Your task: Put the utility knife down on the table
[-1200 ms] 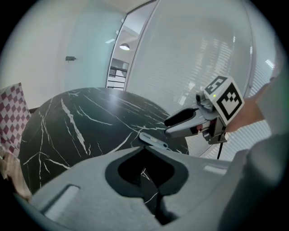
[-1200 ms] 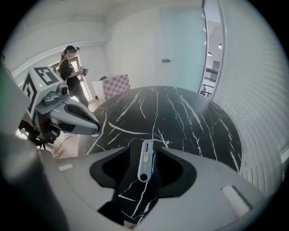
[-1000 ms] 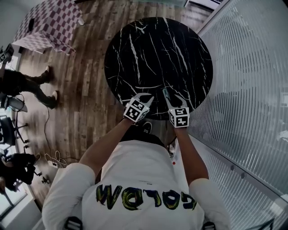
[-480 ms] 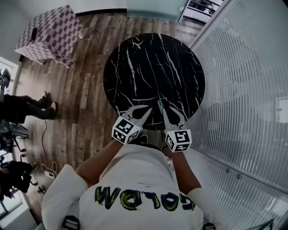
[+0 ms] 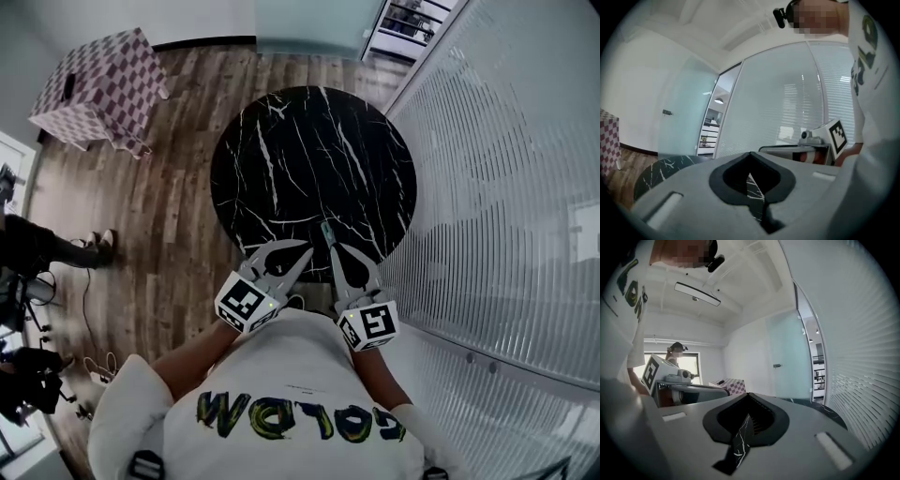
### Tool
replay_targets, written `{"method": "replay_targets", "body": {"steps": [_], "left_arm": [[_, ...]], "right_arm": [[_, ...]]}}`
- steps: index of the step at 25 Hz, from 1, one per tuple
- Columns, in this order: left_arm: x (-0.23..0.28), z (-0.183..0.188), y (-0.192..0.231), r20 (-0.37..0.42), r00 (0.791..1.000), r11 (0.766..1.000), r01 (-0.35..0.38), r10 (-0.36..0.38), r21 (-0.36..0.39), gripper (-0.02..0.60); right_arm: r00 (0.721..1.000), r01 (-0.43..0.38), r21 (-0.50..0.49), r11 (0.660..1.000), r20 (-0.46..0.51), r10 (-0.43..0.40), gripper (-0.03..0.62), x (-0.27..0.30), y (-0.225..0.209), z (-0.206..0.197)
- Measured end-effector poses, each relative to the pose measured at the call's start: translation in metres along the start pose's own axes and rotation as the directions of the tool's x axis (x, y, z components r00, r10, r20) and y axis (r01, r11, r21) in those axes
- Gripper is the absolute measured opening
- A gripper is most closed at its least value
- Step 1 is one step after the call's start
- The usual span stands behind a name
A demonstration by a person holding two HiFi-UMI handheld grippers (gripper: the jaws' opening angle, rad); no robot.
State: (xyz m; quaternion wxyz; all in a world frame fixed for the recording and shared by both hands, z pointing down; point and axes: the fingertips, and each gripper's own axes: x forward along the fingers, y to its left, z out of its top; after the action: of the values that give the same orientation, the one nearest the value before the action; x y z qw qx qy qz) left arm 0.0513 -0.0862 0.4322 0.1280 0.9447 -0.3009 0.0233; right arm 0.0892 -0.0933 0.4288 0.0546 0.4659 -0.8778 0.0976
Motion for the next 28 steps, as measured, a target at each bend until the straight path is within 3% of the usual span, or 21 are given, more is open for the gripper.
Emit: {"method": "replay_targets", "body": {"steps": [4, 11, 28], "left_arm": [[-0.009, 0.018, -0.022, 0.043, 0.998, 0.999, 0.051, -0.051, 0.006, 0.003], [-0.016, 0.043, -0.036, 0.128, 0.991, 0.998, 0.043, -0.048, 0.046, 0.003], [-0.023, 0.042, -0.026, 0.123, 0.992, 1.000, 0.008, -0.010, 0.022, 0.003]], "right_arm": [[0.999, -0.018, -0.025, 1.000, 0.040, 0.019, 0.003, -0.008, 0.011, 0.019], [0.996, -0.034, -0.031, 0.999, 0.083, 0.036, 0.002, -0.020, 0.032, 0.035], [0.996, 0.001, -0.058, 0.998, 0.092, 0.005, 0.002, -0.024, 0.031, 0.038]]}}
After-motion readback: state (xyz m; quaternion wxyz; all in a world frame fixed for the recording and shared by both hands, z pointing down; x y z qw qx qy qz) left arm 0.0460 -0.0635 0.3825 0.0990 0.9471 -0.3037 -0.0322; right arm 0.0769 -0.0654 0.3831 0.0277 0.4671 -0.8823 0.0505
